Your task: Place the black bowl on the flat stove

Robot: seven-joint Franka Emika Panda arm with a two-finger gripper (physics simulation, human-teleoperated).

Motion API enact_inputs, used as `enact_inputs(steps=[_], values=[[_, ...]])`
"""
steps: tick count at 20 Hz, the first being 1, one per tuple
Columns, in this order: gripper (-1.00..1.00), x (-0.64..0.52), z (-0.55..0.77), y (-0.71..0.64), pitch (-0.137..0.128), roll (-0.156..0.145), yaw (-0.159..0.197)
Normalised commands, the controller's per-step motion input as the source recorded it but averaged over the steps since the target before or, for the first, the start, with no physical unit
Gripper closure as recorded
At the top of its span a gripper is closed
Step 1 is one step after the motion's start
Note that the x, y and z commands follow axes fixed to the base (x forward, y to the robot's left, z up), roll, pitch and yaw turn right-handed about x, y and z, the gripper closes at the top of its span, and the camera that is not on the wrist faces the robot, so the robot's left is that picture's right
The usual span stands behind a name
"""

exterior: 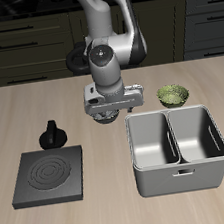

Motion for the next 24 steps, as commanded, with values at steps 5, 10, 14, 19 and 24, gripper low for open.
enact_inputs(steps=[5, 10, 14, 19, 24], values=[[1.00, -0.10, -0.12, 0.04, 0.023, 0.019, -0.040], [1.00, -0.02, 0.03, -0.01, -0.011, 0.003, -0.011], [1.00, 0.03, 0.05, -0.05, -0.010, -0.008, 0.004], [1.00, 0.01, 0.33, -0.11, -0.063, -0.015, 0.040], [1.00, -0.06, 0.37, -0.12, -0.051, -0.022, 0.051]])
